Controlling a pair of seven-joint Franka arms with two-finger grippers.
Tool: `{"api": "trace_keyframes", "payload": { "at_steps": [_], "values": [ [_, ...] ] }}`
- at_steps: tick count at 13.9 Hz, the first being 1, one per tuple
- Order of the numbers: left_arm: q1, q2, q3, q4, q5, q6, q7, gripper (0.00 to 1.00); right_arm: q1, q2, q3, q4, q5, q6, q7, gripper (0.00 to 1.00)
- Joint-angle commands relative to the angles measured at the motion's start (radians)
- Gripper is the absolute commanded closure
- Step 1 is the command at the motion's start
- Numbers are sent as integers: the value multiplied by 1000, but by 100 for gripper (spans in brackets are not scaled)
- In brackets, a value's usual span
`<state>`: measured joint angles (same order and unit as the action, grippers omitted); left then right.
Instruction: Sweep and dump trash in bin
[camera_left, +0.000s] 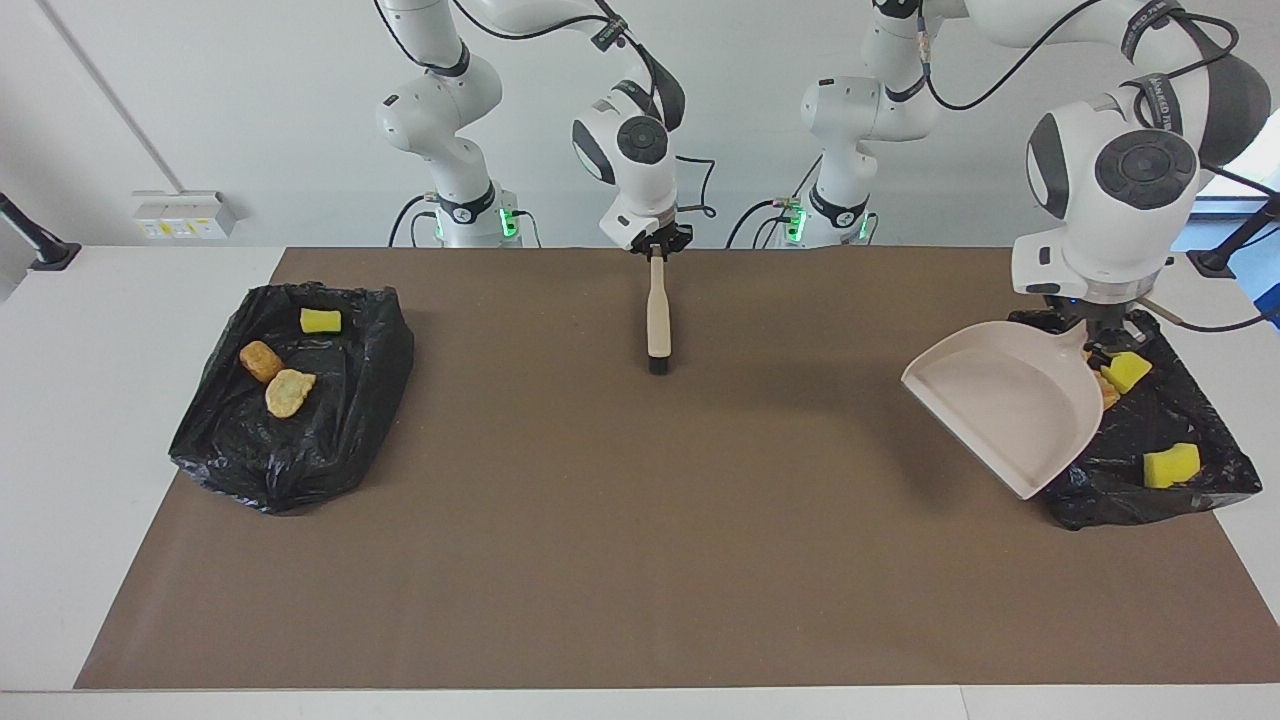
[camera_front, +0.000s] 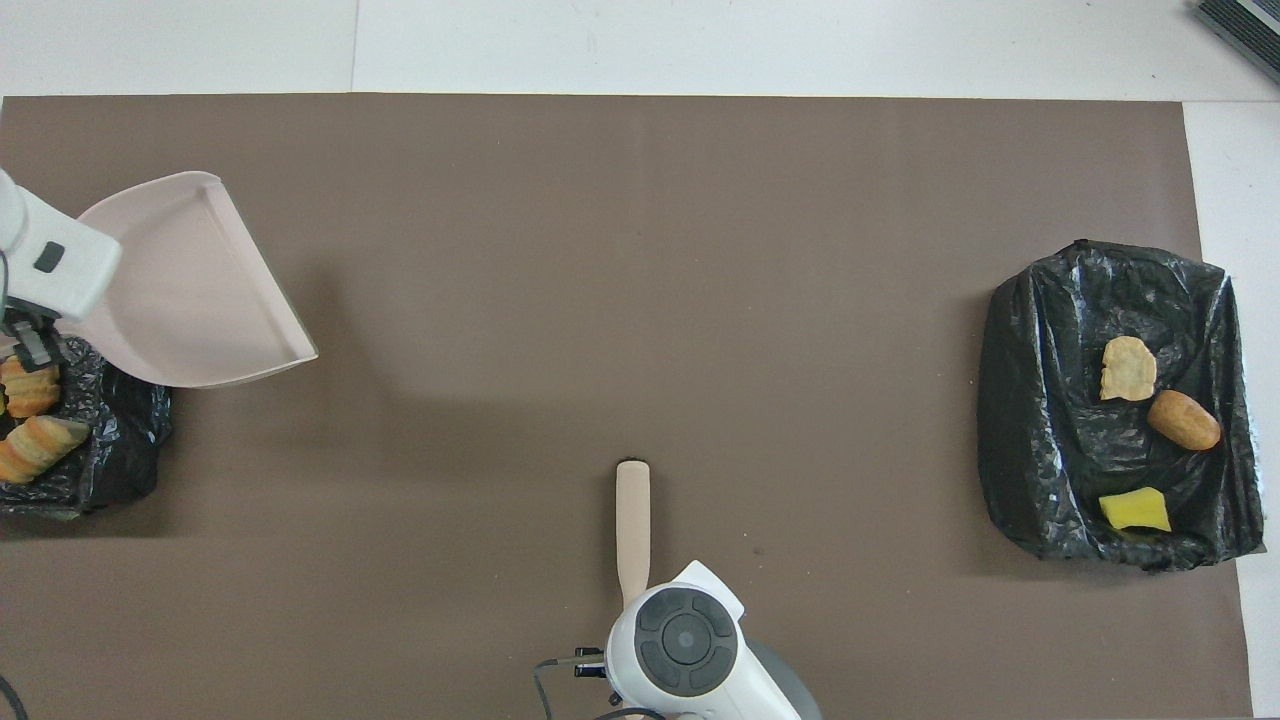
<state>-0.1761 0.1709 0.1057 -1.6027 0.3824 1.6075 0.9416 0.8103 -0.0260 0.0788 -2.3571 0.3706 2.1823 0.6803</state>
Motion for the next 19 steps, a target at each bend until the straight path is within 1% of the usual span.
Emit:
{"api": "trace_keyframes", "payload": {
  "at_steps": [1, 2, 3, 4, 6, 8, 9, 10, 12, 14, 15, 17, 19],
  "values": [
    [-3, 13, -76, -17, -81, -17, -282, 100, 6, -5, -7, -8, 21, 19, -33, 90],
    [-5, 36, -108, -16, -124, -6, -400, 100, 7, -5, -7, -7, 19, 19, -31, 33],
    [-5, 59, -150, -13, -146, 5, -514, 100, 7, -2, -7, -2, 19, 17, -30, 0],
    [-5, 79, -193, -11, -151, 34, -644, 100, 4, 9, -7, 7, 19, 20, -31, 0],
    [-5, 119, -254, -6, -236, 104, -873, 100, 1, 27, -8, 39, 5, 19, -27, 0],
    [-25, 162, -317, -2, -255, 149, -1095, 100, -9, 32, -17, 74, -16, 13, -22, 0],
    [-25, 179, -345, 4, -257, 181, -1204, 100, -31, 28, -24, 85, -53, 13, -22, 0],
    [-26, 194, -374, 10, -267, 216, -1277, 100, -74, 23, -21, 110, -96, 11, -18, 0],
    [-39, 232, -406, 33, -312, 287, -1398, 100, -161, 28, -21, 177, -204, 10, -18, 0],
    [-52, 301, -434, 105, -342, 328, -1522, 100, -248, 26, -21, 231, -368, -19, -33, 0],
    [-65, 330, -458, 124, -336, 340, -1541, 100, -293, 24, -16, 263, -430, -44, -42, 0],
    [-104, 366, -462, 135, -332, 399, -1577, 100, -356, 21, -21, 314, -452, -103, -121, 0],
    [-149, 421, -463, 194, -332, 428, -1670, 100, -423, 14, -19, 372, -450, -160, -200, 0]
  ]
}}
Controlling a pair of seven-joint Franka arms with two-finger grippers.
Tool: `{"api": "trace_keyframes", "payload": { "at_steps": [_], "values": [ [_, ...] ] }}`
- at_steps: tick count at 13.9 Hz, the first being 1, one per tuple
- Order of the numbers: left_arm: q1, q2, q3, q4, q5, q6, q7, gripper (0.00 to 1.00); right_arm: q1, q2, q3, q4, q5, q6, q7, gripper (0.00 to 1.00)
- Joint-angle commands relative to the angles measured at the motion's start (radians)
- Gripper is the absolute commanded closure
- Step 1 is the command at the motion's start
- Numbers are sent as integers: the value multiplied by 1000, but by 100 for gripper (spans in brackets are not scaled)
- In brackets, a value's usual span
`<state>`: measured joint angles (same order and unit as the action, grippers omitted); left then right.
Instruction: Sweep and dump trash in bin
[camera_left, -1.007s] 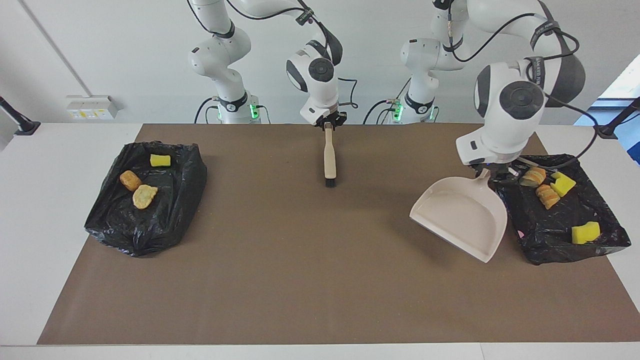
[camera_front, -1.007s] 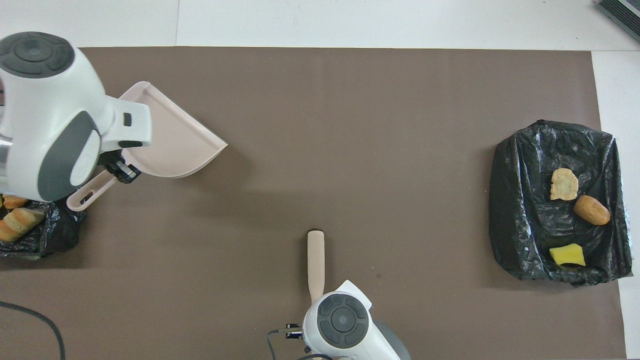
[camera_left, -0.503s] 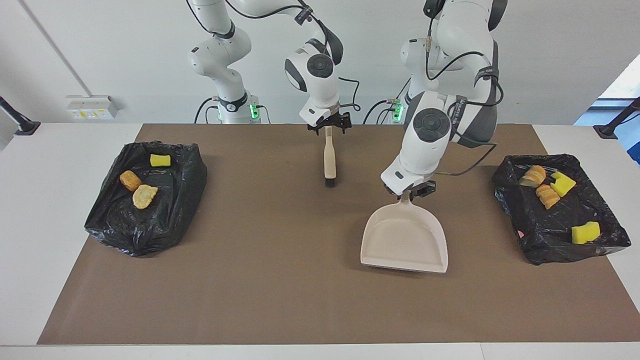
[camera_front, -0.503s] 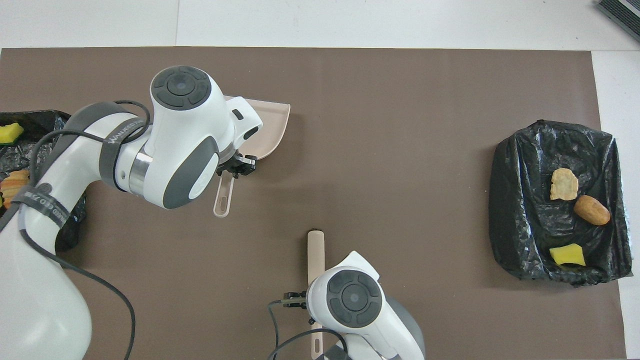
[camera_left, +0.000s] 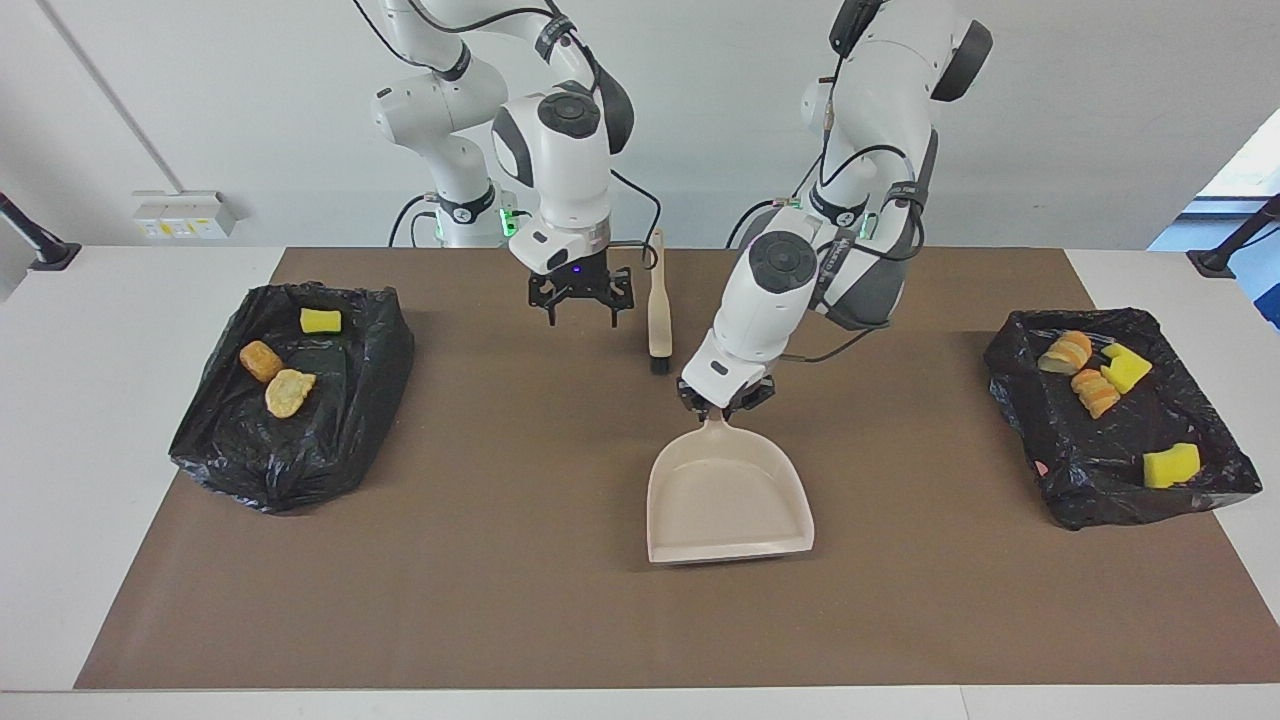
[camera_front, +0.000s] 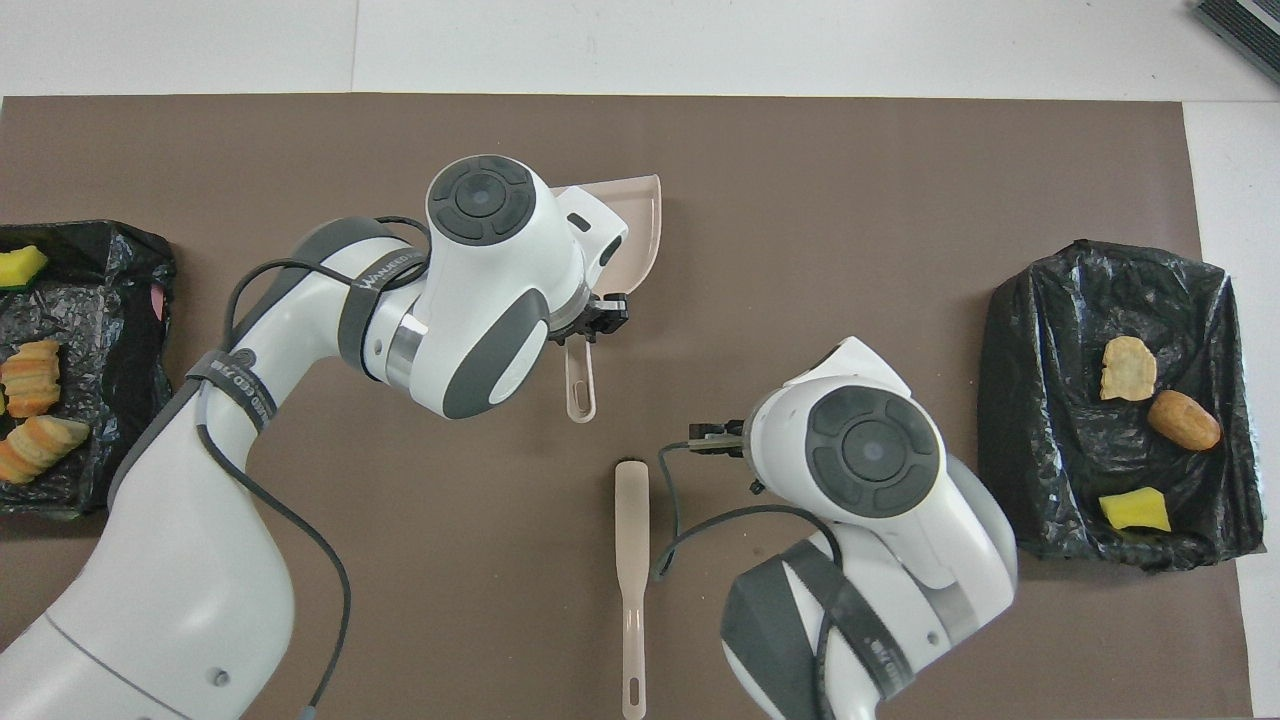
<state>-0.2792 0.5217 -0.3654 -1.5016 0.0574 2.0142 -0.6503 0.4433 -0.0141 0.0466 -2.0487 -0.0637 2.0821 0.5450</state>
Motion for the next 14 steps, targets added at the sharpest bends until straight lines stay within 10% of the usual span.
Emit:
{"api": "trace_keyframes", "payload": {
  "at_steps": [1, 14],
  "values": [
    [-52, 102, 8, 107, -11, 79, -118, 100, -89, -4, 13, 96, -16, -92, -86, 0],
    [-58, 89, 0, 95, 4, -2, 32, 93, -439, -87, -17, 447, 9, -551, -347, 0]
  ]
}}
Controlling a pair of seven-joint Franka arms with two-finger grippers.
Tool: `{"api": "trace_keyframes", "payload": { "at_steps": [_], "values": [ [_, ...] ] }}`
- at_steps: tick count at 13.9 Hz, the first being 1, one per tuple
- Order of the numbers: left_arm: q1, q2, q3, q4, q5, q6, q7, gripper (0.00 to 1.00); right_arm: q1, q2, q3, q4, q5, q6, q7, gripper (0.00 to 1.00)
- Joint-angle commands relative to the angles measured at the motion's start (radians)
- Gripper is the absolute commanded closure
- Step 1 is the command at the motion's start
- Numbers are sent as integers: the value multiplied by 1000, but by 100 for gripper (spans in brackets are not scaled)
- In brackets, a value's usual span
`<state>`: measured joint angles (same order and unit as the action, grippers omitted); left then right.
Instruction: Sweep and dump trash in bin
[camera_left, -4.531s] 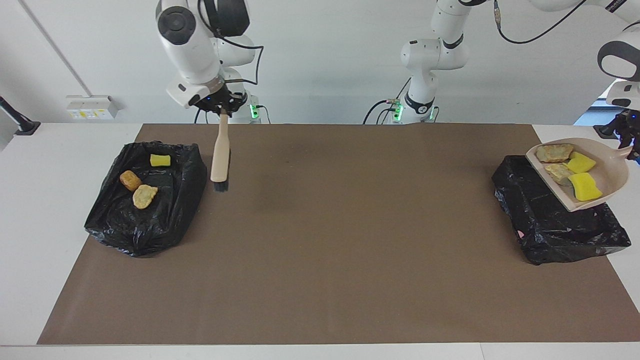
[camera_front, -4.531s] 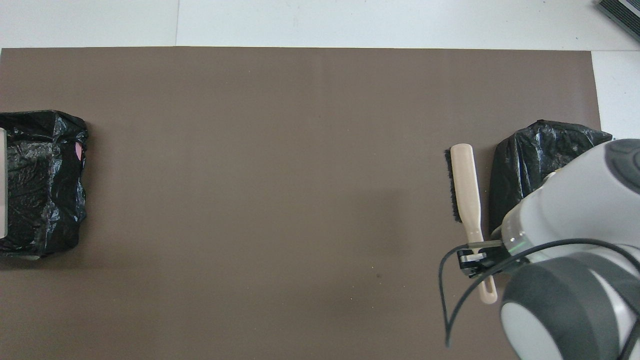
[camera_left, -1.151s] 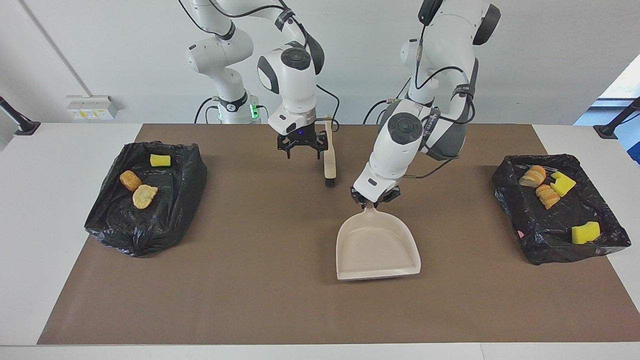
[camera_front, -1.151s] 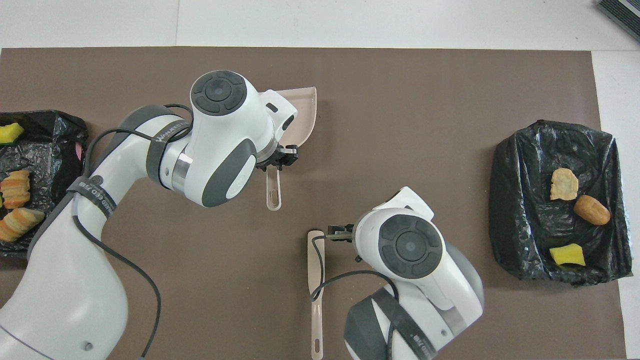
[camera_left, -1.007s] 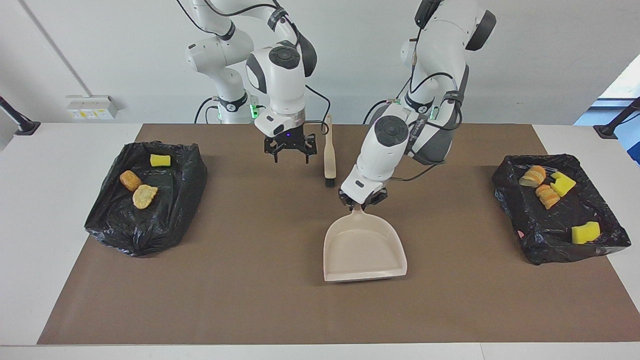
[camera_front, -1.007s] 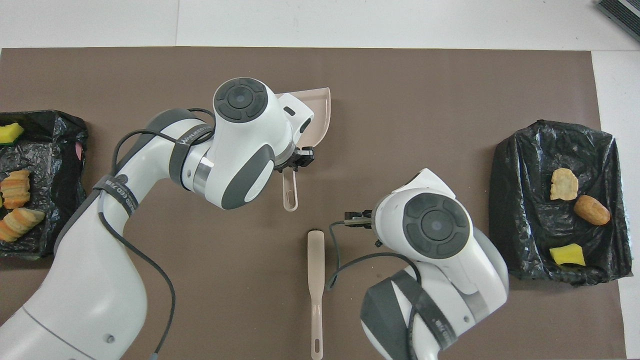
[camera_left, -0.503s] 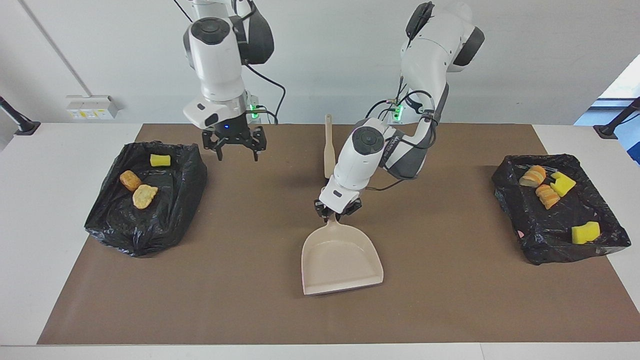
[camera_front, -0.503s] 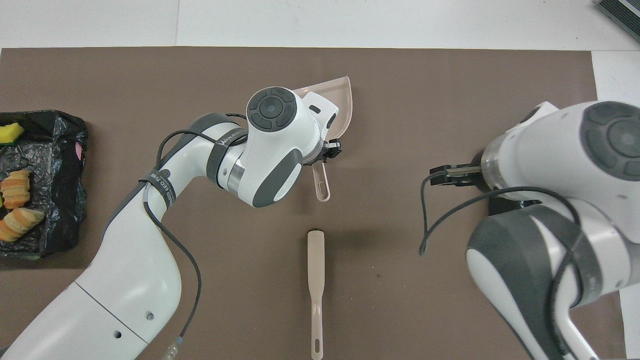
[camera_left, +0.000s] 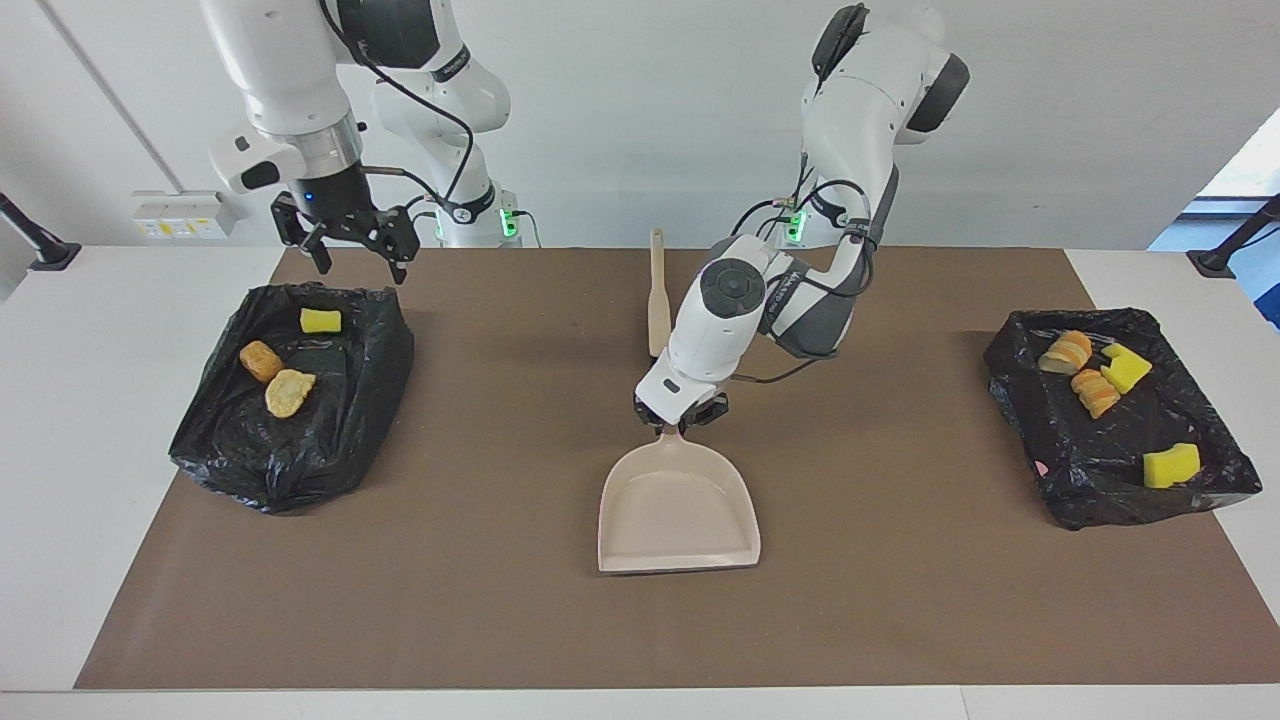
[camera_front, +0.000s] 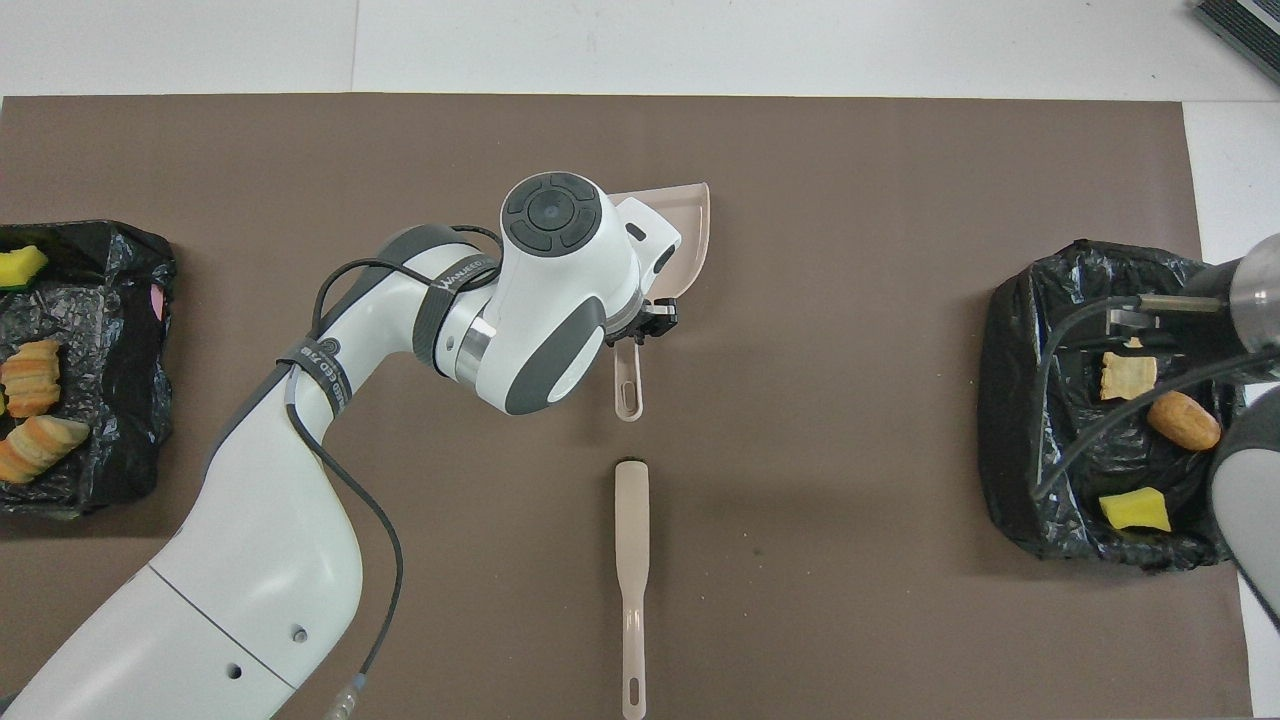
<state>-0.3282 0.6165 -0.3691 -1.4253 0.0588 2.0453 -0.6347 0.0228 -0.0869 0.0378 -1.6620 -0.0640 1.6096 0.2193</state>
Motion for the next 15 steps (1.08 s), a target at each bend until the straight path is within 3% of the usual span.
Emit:
{"api": "trace_keyframes", "payload": {
  "at_steps": [1, 2, 3, 5, 7, 12, 15],
  "values": [
    [-8, -6, 1, 19, 3, -33, 16, 76, -18, -17, -25, 64, 10, -101, -21, 0],
    [-6, -6, -1, 19, 6, -33, 15, 59, -17, -27, -30, 62, 16, -100, -20, 0],
    [-3, -11, -1, 19, 4, -33, 13, 53, -17, -27, -29, 61, 15, -100, -20, 0],
    [6, -52, -1, -3, 1, -51, 13, 22, -29, -37, -39, 45, 77, -93, -20, 0],
    [21, -101, 3, -36, 4, -80, 21, 4, -50, -24, -53, 51, 95, -67, -46, 0],
    [26, -233, 62, -107, 50, -223, 94, 0, -66, 47, -55, 126, 76, -98, -133, 0],
    [50, -354, 93, -213, 50, -240, 142, 0, -49, -20, -56, 24, 35, -50, -181, 0]
  ]
}}
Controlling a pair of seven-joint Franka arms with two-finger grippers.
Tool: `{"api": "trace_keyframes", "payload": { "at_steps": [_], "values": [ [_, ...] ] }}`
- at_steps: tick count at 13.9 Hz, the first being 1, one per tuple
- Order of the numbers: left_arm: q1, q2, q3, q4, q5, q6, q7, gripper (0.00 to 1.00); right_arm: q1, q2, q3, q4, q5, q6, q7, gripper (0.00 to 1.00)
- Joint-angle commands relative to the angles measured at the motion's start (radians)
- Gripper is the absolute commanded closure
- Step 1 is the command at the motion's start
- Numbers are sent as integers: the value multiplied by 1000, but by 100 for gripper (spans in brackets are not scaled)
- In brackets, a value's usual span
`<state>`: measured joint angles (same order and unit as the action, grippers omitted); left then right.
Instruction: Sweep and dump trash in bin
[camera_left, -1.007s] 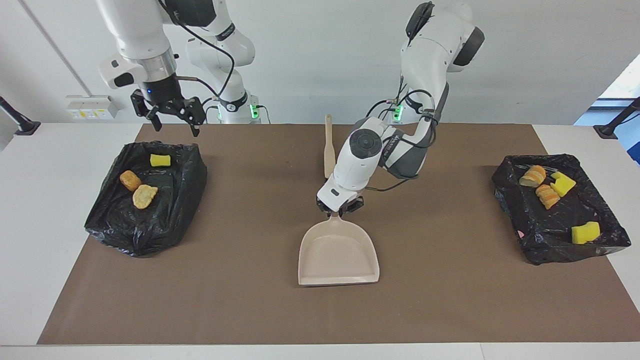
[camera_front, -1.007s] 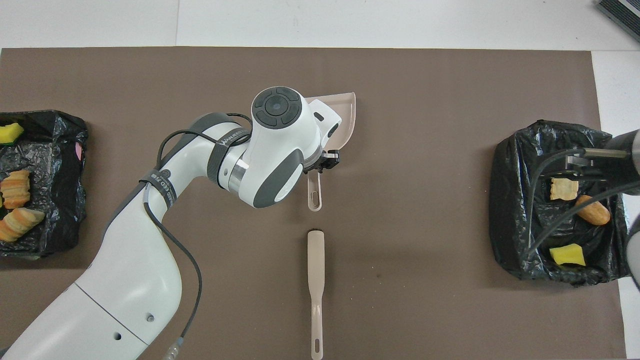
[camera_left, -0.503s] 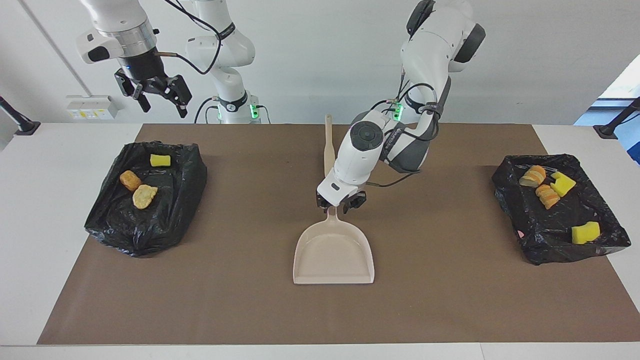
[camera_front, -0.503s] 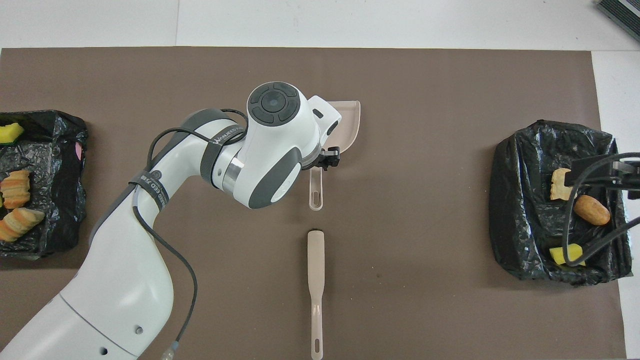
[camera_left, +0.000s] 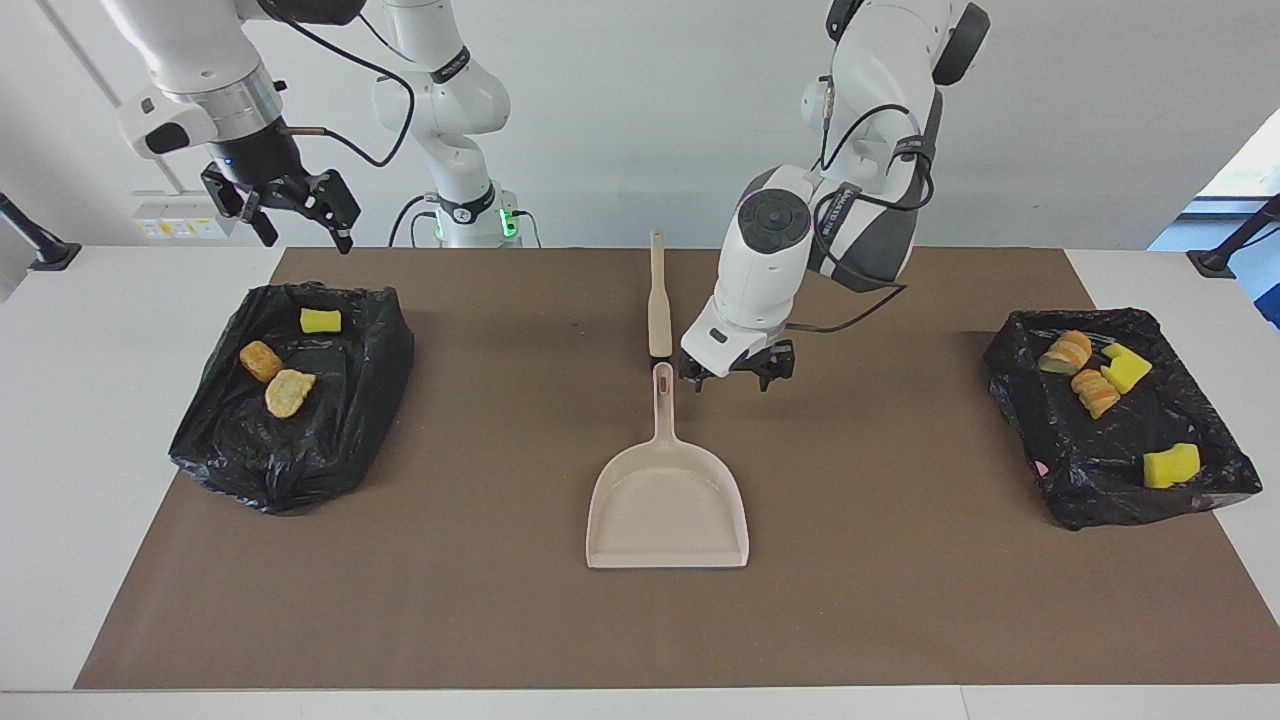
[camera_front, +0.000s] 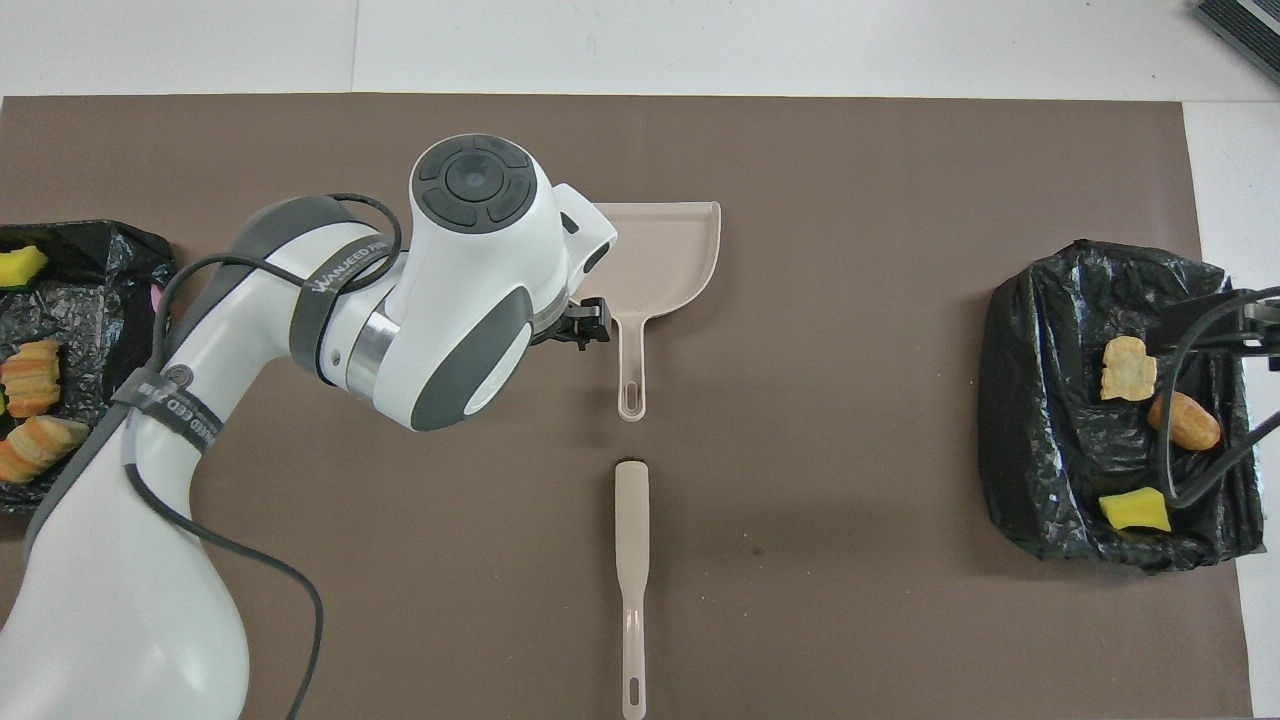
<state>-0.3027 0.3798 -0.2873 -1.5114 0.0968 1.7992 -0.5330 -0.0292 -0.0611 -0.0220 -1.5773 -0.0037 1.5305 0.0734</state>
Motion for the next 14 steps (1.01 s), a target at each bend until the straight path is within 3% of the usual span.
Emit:
{"api": "trace_keyframes", "payload": {
  "at_steps": [1, 4, 7, 11, 14],
  "values": [
    [55, -155, 11, -151, 11, 3, 95, 0, 6, -60, 10, -87, -32, 61, -40, 0],
    [108, -287, 54, -242, 11, -1, 229, 0, 35, -89, 16, -128, -38, 66, -18, 0],
    [109, -357, 146, -247, 6, -11, 352, 0, 90, -118, 16, -159, -56, 63, 66, 0],
    [138, -436, 223, -230, -9, -99, 508, 0, 66, -33, -1, -20, -49, -5, -25, 0],
    [233, -458, 226, -152, -95, -191, 585, 0, 34, -23, -1, -12, -33, -1, -43, 0]
  ]
}}
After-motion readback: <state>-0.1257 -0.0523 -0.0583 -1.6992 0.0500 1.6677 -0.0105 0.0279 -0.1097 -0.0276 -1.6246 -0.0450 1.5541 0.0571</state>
